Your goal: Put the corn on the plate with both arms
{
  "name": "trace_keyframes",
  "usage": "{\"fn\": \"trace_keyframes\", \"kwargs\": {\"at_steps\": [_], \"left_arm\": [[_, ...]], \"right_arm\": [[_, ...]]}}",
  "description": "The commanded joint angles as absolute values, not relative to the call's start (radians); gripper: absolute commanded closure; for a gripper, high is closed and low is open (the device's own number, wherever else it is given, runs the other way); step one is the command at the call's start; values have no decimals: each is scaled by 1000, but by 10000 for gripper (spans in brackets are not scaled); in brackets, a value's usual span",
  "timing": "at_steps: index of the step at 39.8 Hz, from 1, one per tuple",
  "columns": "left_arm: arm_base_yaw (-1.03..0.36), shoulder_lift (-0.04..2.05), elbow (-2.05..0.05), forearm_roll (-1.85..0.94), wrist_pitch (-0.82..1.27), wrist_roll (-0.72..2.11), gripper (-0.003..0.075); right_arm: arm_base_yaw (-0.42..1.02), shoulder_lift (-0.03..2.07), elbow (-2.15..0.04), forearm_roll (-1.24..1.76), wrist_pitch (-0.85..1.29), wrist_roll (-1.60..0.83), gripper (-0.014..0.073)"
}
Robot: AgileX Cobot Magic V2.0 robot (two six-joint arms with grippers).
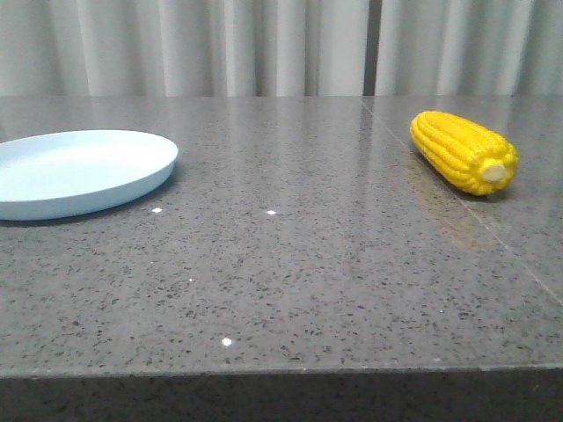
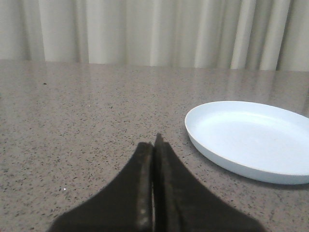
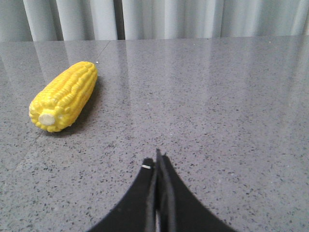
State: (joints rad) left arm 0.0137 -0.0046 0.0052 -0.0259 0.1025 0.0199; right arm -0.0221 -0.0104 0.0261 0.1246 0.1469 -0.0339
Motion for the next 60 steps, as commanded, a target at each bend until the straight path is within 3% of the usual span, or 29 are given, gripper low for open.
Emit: {"fn": "trace_keyframes", "kwargs": {"at_steps": [1, 44, 49, 55, 60], "left_arm": [[13, -25, 9, -30, 22, 21, 733], [13, -25, 9, -30, 12, 21, 733], [13, -25, 9, -30, -30, 21, 733], [13, -25, -12, -30, -222, 21, 733], [13, -21, -117, -30, -206, 21, 733]], "right_arm": [[-29, -24, 22, 126, 64, -43, 654], [-29, -24, 22, 126, 63, -43, 654], [-29, -24, 22, 126, 56, -43, 654], [-29, -24, 3, 134, -66, -43, 654], [-29, -21, -97, 141, -66, -43, 654]]}}
